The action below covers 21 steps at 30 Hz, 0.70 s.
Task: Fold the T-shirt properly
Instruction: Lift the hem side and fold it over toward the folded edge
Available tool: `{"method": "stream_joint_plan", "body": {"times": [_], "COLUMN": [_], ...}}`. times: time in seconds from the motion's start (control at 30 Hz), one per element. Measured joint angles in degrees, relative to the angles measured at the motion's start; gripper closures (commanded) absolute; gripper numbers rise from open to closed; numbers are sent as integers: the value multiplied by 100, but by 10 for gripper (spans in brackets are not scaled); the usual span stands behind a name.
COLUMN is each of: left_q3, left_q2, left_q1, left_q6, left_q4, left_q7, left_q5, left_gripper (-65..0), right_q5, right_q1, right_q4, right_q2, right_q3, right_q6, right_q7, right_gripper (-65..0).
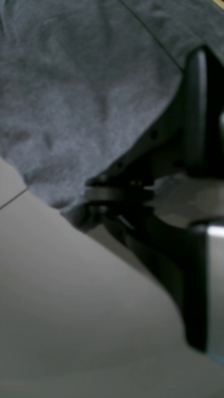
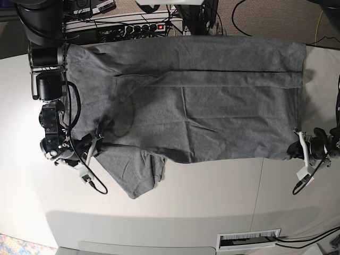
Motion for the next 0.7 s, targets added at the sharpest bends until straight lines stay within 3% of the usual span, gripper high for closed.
{"method": "stream_joint_plan", "body": {"times": [0.13,0.2,0.27,0.53,0.7], "left_q3": [0,0,0,0,0], "left_q2": [4,2,4,-15,-162], "left_q1": [0,2,0,2,2], "left_q6": [0,0,0,0,-13], "left_q4": [0,0,0,20,269], "left_q7": [-2,0,0,0,2], "left_q5": [-2,0,0,-48,-136], "left_gripper": [0,0,0,0,0], "right_q5": [-85,-63,142,323,396], "right_q1": [2,2,2,234,267], "right_q4": [-9,-9,-9,0,723], "right_q2": [0,0,0,0,17], "right_q3": [0,0,0,2,7], "right_q6": [0,0,0,0,-28], "right_q7": [9,-76,-267,-1005,-1290], "right_gripper": [-240,-144,0,0,0]}}
